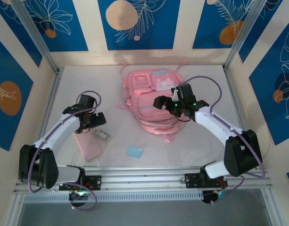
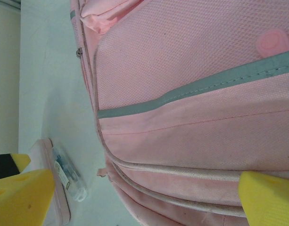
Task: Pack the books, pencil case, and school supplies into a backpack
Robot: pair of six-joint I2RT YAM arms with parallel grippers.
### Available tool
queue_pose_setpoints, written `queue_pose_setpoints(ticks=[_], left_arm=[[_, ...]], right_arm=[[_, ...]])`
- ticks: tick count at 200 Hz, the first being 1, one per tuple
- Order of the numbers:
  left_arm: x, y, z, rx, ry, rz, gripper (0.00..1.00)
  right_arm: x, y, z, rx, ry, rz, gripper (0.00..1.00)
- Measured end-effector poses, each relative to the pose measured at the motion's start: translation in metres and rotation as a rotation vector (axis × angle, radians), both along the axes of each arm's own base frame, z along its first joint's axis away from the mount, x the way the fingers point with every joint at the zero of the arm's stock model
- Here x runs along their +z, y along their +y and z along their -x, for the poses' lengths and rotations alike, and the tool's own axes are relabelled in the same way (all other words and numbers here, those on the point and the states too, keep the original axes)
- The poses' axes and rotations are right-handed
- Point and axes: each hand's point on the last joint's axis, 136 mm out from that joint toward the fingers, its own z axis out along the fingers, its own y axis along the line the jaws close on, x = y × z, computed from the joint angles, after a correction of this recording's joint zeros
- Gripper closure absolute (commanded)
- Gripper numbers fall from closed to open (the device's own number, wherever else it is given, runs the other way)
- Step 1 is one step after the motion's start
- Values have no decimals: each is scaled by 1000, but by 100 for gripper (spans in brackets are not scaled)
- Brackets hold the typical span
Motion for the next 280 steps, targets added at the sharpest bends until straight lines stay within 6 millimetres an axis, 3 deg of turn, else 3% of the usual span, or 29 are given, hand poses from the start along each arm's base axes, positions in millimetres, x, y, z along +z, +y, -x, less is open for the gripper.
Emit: queue_pose_setpoints(ticks=[64,147,177,235,280], left_arm=[[-35,32,36,122,115,-5,0],[-59,42,55,144,175,-39,0],[-78,39,62,148,209,-20,2],[-76,37,58,144,189,-3,18],[-72,35,54,144,163,9,20]], right_arm=[[-1,0,0,4,0,5,1],[-8,0,0,4,19,12,1],[-8,-1,0,2,20,13,1],[-8,-2,-1,-2,20,13,1],[-8,-2,-1,-1,21,12,1]])
